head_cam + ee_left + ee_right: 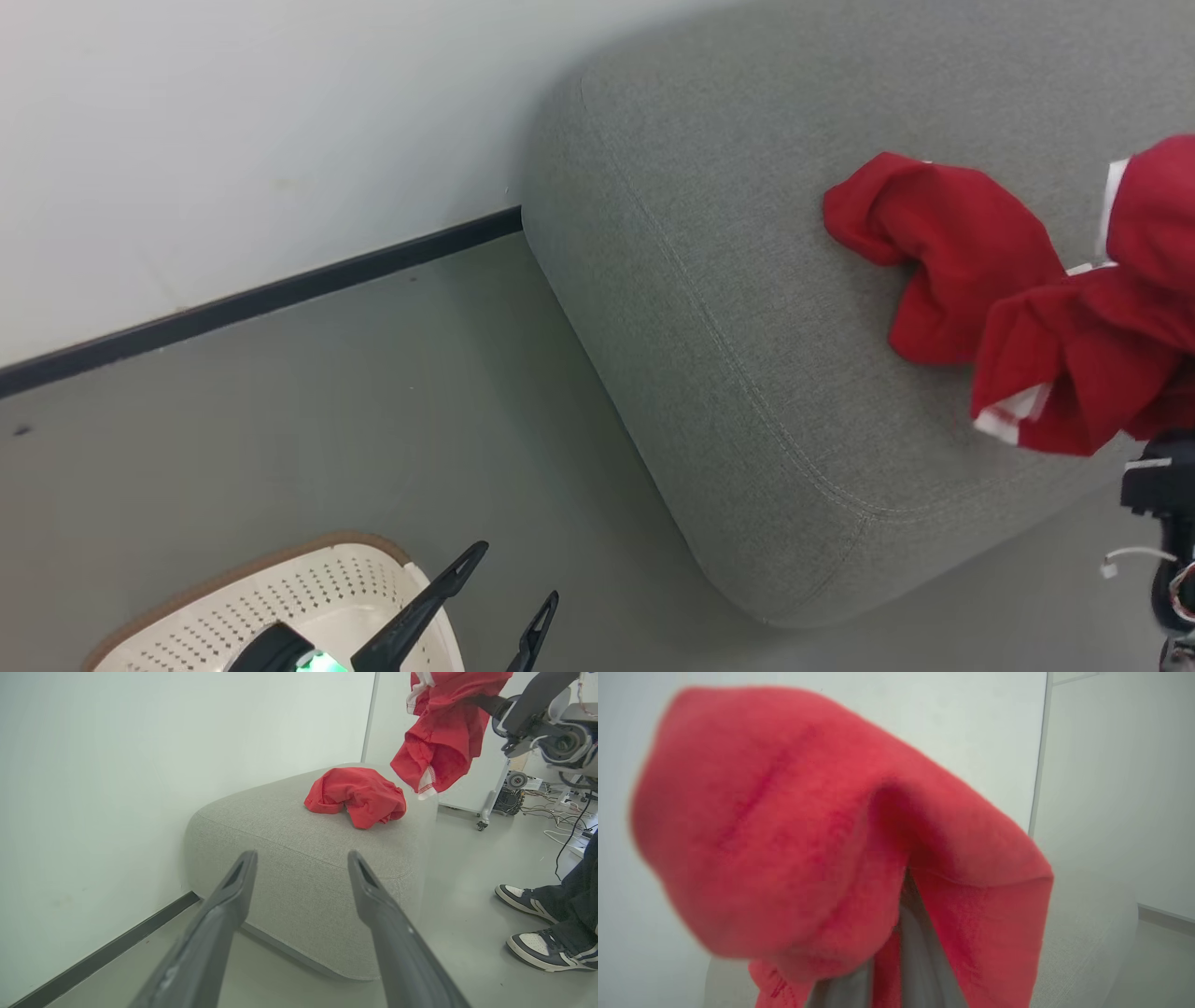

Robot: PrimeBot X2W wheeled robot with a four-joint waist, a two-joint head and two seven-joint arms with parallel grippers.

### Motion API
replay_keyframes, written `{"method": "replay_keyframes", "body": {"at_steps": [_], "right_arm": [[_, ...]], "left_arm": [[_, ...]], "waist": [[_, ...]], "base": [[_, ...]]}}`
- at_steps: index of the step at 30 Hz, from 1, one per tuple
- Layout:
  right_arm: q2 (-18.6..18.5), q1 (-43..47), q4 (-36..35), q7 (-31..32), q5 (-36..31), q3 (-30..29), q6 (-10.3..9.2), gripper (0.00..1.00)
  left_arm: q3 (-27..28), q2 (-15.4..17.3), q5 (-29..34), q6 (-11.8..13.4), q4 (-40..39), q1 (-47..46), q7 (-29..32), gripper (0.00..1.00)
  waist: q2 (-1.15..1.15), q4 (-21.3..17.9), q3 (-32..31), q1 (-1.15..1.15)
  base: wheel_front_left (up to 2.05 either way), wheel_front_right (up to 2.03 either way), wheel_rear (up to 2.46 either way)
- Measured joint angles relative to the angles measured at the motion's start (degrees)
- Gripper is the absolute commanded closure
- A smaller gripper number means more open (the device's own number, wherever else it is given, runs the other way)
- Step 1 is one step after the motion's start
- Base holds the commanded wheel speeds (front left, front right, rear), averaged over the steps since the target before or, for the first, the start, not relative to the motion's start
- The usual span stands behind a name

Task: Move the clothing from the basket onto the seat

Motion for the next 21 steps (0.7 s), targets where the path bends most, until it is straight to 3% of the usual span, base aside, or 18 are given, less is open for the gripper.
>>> {"method": "replay_keyframes", "body": {"at_steps": [9, 21], "right_arm": [[-1.41, -9.28, 2.15, -0.01, 4.67, -4.82, 2.30, 1.00], [-3.87, -21.48, 9.79, -0.18, 6.88, -7.87, 3.71, 1.00]], "left_arm": [[-0.19, 5.39, 0.00, 0.00, -2.49, -1.56, 0.00, 0.00], [-3.70, 10.62, 0.44, 0.00, -4.75, -4.75, -0.02, 0.00]], "waist": [[0.00, 0.21, 6.40, 0.01], [0.00, 0.78, 14.06, 0.00]], "base": [[0.00, 0.00, 0.00], [0.00, 0.00, 0.00]]}}
